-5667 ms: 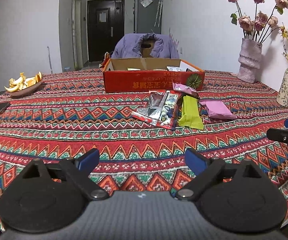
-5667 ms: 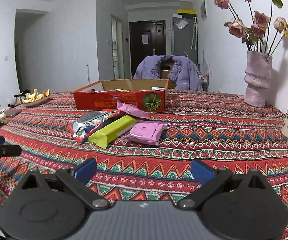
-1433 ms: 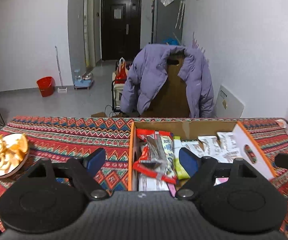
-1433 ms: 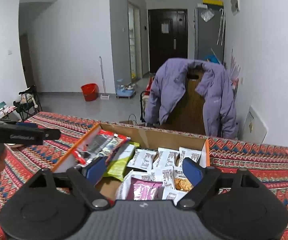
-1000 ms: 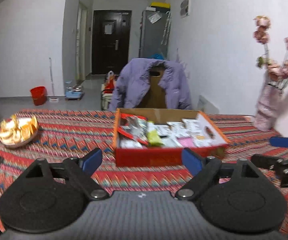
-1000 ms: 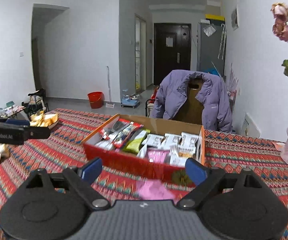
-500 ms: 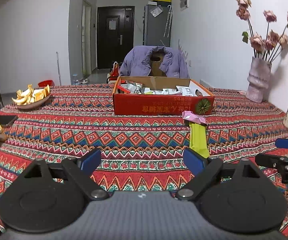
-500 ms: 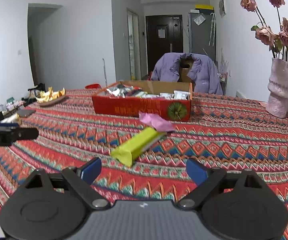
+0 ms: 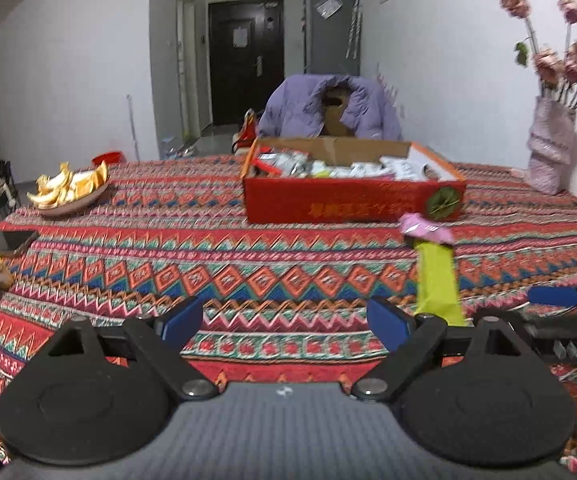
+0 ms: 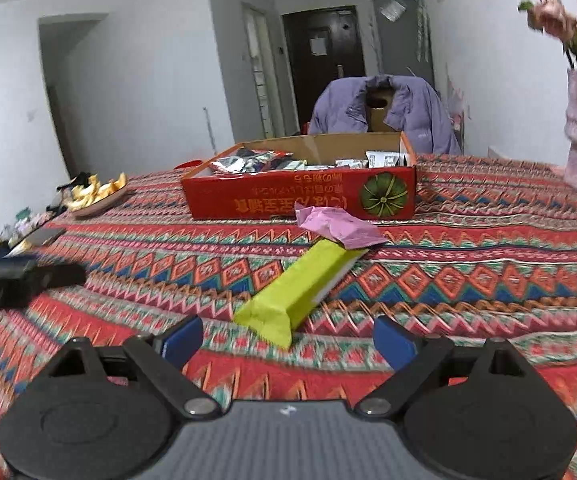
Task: Organize snacks
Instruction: 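Move both tools back toward the green bar and pink packet, then grasp the pink packet with the left tool while the right tool grasps the green bar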
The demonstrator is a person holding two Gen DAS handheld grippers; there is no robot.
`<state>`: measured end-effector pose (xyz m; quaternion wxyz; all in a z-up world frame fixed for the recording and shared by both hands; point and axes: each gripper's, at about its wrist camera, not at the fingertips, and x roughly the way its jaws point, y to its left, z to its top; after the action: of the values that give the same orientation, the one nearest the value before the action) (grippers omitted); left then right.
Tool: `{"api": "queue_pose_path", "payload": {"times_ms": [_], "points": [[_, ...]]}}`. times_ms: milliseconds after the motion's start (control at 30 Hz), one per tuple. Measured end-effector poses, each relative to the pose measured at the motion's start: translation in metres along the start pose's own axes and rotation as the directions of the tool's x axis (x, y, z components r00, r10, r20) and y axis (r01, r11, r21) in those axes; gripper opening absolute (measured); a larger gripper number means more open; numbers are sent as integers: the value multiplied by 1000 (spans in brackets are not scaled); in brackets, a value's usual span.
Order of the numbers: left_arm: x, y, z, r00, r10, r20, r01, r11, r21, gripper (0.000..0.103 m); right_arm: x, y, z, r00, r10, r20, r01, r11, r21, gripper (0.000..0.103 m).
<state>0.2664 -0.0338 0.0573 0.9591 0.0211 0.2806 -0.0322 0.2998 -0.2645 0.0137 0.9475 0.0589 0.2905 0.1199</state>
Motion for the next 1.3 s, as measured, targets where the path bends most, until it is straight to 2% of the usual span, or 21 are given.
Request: {"api": "queue_pose_path", "payload": {"times_ms": [167,333,433,533,600,700,833,933,1033,1133,1200,1300], "points": [[22,13,-2,999,22,-43,-23,1000,-18,91,59,4,15,999,-26,-43,28,998,49,92],[41,18,2,997,16,-73,-18,999,-27,91,95,17,20,992,-94,-85,92,995,-29,86],[51,14,5,997,7,-83,-9,1000,-25,91,97,17,19,987,-137,-82,130,988,-86,71],[63,4,10,995,-16,-96,14,1000,-20,91,86,1,21,989,-115,-98,107,991,-85,48],[72,-9,15,994,-34,-100,33,999,-9,91,76,-13,20,987,-122,-108,113,990,-83,39],[87,-32,26,991,-86,-98,86,996,1,91,57,-40,16,984,-133,-117,126,990,-60,37],[110,-71,42,989,-134,-63,136,990,35,91,33,-75,8,975,-193,-113,189,981,-39,37],[132,-102,52,980,-189,-63,194,978,75,92,23,-102,8,965,-237,-107,238,971,-8,37],[154,-133,58,967,-242,-81,249,964,96,95,19,-121,11,965,-244,-100,246,969,9,37],[178,-163,59,970,-225,-87,236,963,133,95,26,-130,16,965,-242,-101,243,970,1,39],[192,-178,58,982,-168,-84,181,969,170,95,33,-134,19,967,-234,-103,235,972,-9,39],[211,-192,57,985,-142,-99,158,971,178,95,42,-136,21,968,-227,-103,227,974,-13,42]]}}
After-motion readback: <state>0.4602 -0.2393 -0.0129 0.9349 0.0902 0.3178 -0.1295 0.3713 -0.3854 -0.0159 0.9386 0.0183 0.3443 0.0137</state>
